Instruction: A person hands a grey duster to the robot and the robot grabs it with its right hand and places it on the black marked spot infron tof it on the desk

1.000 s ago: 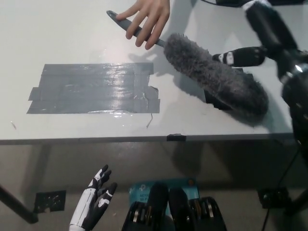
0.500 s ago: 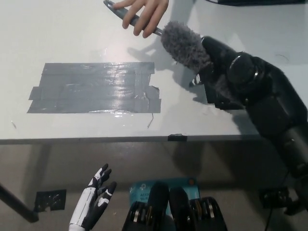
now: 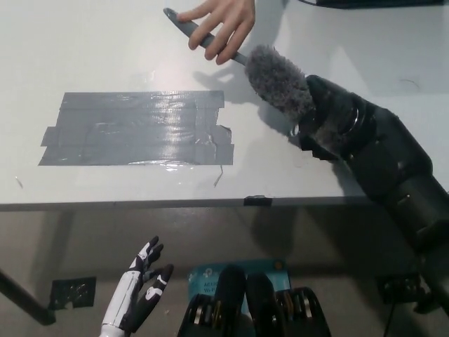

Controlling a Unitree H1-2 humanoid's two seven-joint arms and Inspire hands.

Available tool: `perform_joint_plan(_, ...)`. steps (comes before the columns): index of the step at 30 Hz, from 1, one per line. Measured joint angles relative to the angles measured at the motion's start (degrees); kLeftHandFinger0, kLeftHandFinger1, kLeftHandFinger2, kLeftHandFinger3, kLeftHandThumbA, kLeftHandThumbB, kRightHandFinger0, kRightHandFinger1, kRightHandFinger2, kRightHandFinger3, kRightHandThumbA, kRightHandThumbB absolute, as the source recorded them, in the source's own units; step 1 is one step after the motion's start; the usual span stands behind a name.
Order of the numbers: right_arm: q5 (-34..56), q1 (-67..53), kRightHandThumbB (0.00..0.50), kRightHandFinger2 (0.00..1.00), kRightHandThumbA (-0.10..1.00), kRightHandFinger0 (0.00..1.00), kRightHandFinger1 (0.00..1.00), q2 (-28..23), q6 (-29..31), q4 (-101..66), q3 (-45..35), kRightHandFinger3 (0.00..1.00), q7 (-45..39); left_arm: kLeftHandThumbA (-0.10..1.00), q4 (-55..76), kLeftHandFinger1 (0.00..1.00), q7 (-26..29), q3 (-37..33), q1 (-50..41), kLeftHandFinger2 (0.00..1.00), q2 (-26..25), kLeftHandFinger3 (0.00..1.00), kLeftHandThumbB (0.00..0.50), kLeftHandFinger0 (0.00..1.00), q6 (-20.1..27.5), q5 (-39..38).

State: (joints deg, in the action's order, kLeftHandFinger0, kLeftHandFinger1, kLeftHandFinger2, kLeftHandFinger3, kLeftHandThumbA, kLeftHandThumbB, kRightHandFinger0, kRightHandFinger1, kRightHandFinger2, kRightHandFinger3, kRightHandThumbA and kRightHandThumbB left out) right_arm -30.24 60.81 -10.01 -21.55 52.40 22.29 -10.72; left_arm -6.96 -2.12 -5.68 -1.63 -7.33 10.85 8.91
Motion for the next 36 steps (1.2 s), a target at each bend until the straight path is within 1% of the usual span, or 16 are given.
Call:
perform_joint_plan(2,-0.1,-0.5,0.169,0.78,-0.10,0.00,0.36,0.0,0.9,0.0,-0.1,0.82,1.9,0.81,0.0,1.00,0.0,0.0,0.0,1.00,0.0,1.00,0.129,0.87,-0.1,0.0)
perform_joint_plan(6,-0.5,-1.7,0.132,0.89,-0.10,0.08,0.56,-0.1,3.0,-0.6,-0.1,0.94,6.1,0.82,0.0,1.00,0.0,0.0,0.0,1.00,0.0,1.00,0.151,0.87,-0.1,0.0)
perform_joint_plan(8,-0.7,-2.1,0.132,0.93,-0.10,0.22,0.67,-0.3,4.2,-1.3,-0.1,1.00,8.0,0.83,0.0,1.00,0.0,0.0,0.0,1.00,0.0,1.00,0.159,0.89,-0.1,0.0)
perform_joint_plan(9,-0.8,-2.2,0.141,0.91,-0.10,0.16,0.62,-0.4,4.6,-1.7,-0.1,1.00,8.7,0.82,0.0,1.00,0.0,0.0,0.0,1.00,0.0,1.00,0.150,0.89,-0.1,0.0)
perform_joint_plan(11,-1.3,-2.4,0.124,0.92,-0.10,0.12,0.61,-1.1,6.3,-3.3,-0.1,1.00,10.6,0.82,0.0,1.00,0.0,0.0,0.0,1.00,0.0,1.00,0.155,0.89,-0.1,0.0)
perform_joint_plan(13,-1.8,-2.3,0.093,0.94,-0.10,0.12,0.65,-2.2,8.0,-5.6,-0.1,1.00,11.9,0.81,0.0,1.00,0.0,-0.1,0.0,1.00,0.0,1.00,0.146,0.89,-0.1,0.0)
perform_joint_plan(16,-1.3,-2.0,0.077,0.93,-0.10,0.13,0.63,-4.6,10.6,-10.8,-1.5,1.00,12.0,0.80,0.1,1.00,0.0,-0.2,0.2,1.00,-0.1,1.00,0.137,0.88,-0.1,0.1)
perform_joint_plan(17,-0.6,-1.5,0.105,0.91,-0.10,0.13,0.61,-5.5,11.0,-12.7,-2.3,1.00,10.9,0.80,0.1,1.00,0.0,-0.3,0.3,1.00,-0.2,1.00,0.130,0.87,-0.1,0.1)
perform_joint_plan(20,1.2,1.2,0.213,0.83,-0.10,0.07,0.45,-8.3,11.5,-15.5,-3.7,0.82,7.3,0.79,0.1,1.00,0.0,-0.3,0.7,1.00,-0.3,1.00,0.121,0.87,0.0,0.3)
perform_joint_plan(22,2.1,3.0,0.231,0.81,-0.10,0.03,0.43,-10.0,12.3,-15.6,-3.8,0.80,5.2,0.79,0.4,1.00,-0.1,-0.4,0.8,1.00,-0.4,1.00,0.113,0.87,-0.1,0.4)
perform_joint_plan(23,2.2,3.6,0.241,0.89,-0.10,0.03,0.52,-11.0,12.6,-15.6,-3.5,0.85,4.0,0.79,0.9,1.00,-0.1,-0.4,0.6,1.00,-0.5,1.00,0.115,0.88,-0.1,0.4)
perform_joint_plan(25,2.2,4.1,0.214,1.00,-0.10,0.04,0.61,-12.4,12.7,-15.6,-2.8,0.97,2.1,0.80,1.5,1.00,-0.1,-0.4,0.4,1.00,-0.9,1.00,0.136,0.91,-0.1,0.4)
perform_joint_plan(28,1.8,4.0,0.178,1.00,-0.10,0.16,0.76,-14.2,12.7,-15.4,-0.7,1.00,-0.8,0.77,1.6,1.00,-0.5,-0.4,0.1,1.00,-1.4,1.00,0.129,0.89,-0.1,0.3)
perform_joint_plan(30,1.6,3.9,0.215,0.94,-0.10,0.19,0.65,-15.0,12.6,-14.9,0.7,0.88,-3.1,0.77,1.6,1.00,-0.6,-0.4,0.1,1.00,-1.5,1.00,0.125,0.89,-0.1,0.3)
perform_joint_plan(32,1.6,3.9,0.204,0.92,-0.10,0.18,0.63,-15.7,12.6,-14.3,2.1,0.85,-5.8,0.76,1.6,1.00,-0.7,-0.4,0.2,1.00,-1.5,1.00,0.118,0.87,0.0,0.3)
perform_joint_plan(36,2.0,3.6,0.205,1.00,-0.10,0.20,0.75,-16.3,12.6,-14.0,3.7,0.93,-10.7,0.77,1.6,1.00,-0.8,-0.4,0.3,1.00,-1.5,1.00,0.115,0.91,-0.1,0.3)
